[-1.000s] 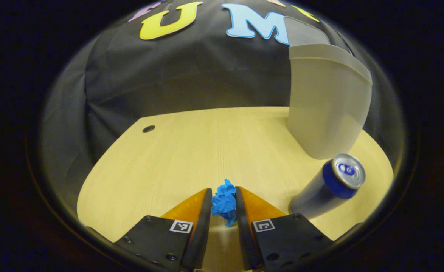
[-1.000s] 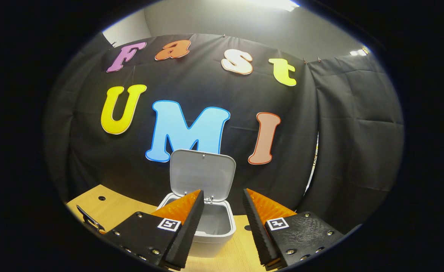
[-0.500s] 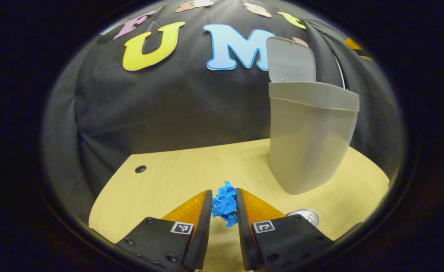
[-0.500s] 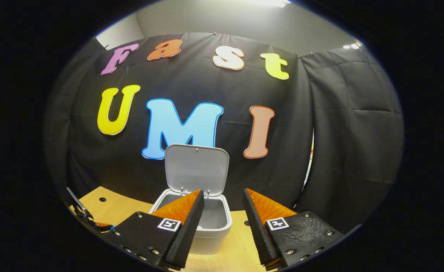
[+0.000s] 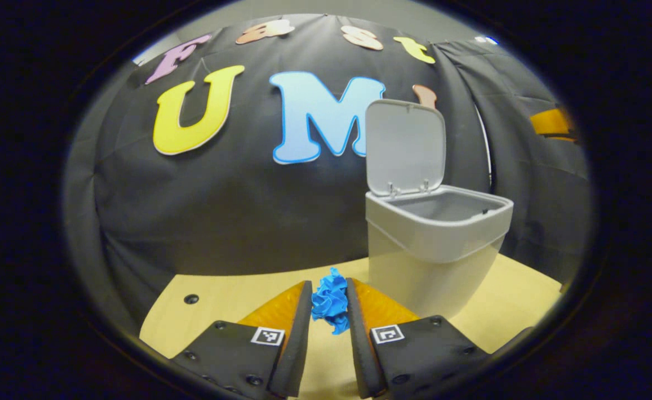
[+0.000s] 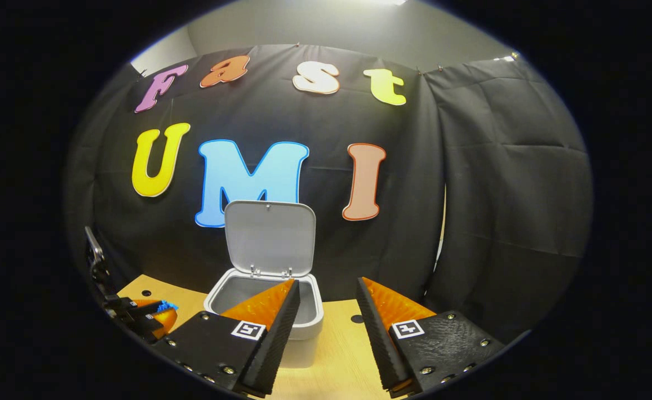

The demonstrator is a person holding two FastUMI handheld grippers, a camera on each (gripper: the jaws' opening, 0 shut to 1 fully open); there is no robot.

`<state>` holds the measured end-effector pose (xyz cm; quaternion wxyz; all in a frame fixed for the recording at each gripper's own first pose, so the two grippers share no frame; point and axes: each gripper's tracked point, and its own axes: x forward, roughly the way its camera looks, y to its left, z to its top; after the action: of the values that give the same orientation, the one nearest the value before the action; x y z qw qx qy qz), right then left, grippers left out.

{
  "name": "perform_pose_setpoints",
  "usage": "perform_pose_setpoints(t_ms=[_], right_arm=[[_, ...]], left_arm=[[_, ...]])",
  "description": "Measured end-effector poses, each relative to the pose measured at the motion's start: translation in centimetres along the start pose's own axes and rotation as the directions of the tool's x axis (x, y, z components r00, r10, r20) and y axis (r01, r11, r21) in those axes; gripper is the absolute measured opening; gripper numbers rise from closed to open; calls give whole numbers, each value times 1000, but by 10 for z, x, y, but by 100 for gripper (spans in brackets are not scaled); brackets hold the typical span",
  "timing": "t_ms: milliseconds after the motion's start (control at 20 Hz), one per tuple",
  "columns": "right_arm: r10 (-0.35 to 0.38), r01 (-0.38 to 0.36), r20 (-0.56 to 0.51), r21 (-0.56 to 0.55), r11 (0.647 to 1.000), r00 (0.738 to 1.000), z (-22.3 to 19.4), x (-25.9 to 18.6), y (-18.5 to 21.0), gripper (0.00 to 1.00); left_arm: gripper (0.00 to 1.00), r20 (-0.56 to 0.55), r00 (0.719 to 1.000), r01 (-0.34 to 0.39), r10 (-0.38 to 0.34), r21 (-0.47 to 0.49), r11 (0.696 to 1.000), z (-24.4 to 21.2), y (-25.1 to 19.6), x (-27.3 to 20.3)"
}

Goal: Press the lid of the desktop garbage bin to open it, pick up the crumpled paper on the desktop and throw it into the bin, then pick up the pop can on the desktop and drop it into the bin, and finally close the garbage bin lid.

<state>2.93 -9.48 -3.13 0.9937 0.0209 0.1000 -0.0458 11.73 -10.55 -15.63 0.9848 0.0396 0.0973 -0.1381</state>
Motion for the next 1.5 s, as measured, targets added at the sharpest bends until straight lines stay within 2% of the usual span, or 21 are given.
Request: perform_pose_setpoints(t_ms=[50, 250, 300, 350, 400, 500, 700, 850, 1050, 1300, 1400, 1450, 1500], right_arm=[[-7, 7, -1, 5, 1000, 1000, -2, 0, -4, 68], [-41, 41, -5, 25, 999, 999, -5, -2, -25, 68], [-50, 50, -5, 28, 998, 999, -6, -3, -30, 68], [-60, 60, -6, 32, 998, 998, -7, -4, -36, 68], [-70, 70, -8, 36, 997, 998, -8, -4, -42, 68], [-90, 90, -14, 44, 995, 996, -12, -6, -53, 68], [-125, 127, -30, 56, 990, 992, -20, -10, -74, 68], [-148, 150, -38, 62, 987, 988, -25, -12, -87, 68], [-163, 166, -57, 68, 984, 985, -31, -10, -96, 68], [-159, 163, -61, 71, 984, 985, -34, -6, -95, 68], [-153, 157, -62, 68, 985, 986, -34, -6, -92, 68], [-150, 154, -61, 68, 986, 987, -34, -6, -91, 68], [-148, 152, -60, 67, 986, 987, -34, -7, -89, 68]], left_arm=[[41, 19, 1000, 15, -15, 2, 1000, 12, -9, 5], [45, 82, 994, 69, -68, -5, 998, 57, -44, 20], [41, 94, 992, 81, -80, -10, 997, 65, -53, 25], [41, 104, 991, 91, -90, -11, 996, 73, -60, 28], [45, 112, 989, 100, -99, -8, 995, 80, -67, 32], [45, 124, 985, 122, -121, 1, 993, 91, -83, 39], [42, 132, 978, 160, -161, 21, 987, 101, -111, 53], [44, 127, 975, 180, -182, 28, 983, 99, -128, 61], [43, 121, 975, 180, -184, 40, 983, 97, -134, 68], [73, 115, 977, 178, -181, 39, 983, 95, -134, 70], [80, 110, 978, 176, -179, 38, 984, 94, -133, 70], [87, 108, 978, 175, -178, 38, 984, 93, -132, 69], [88, 106, 978, 174, -177, 39, 984, 93, -131, 69]])
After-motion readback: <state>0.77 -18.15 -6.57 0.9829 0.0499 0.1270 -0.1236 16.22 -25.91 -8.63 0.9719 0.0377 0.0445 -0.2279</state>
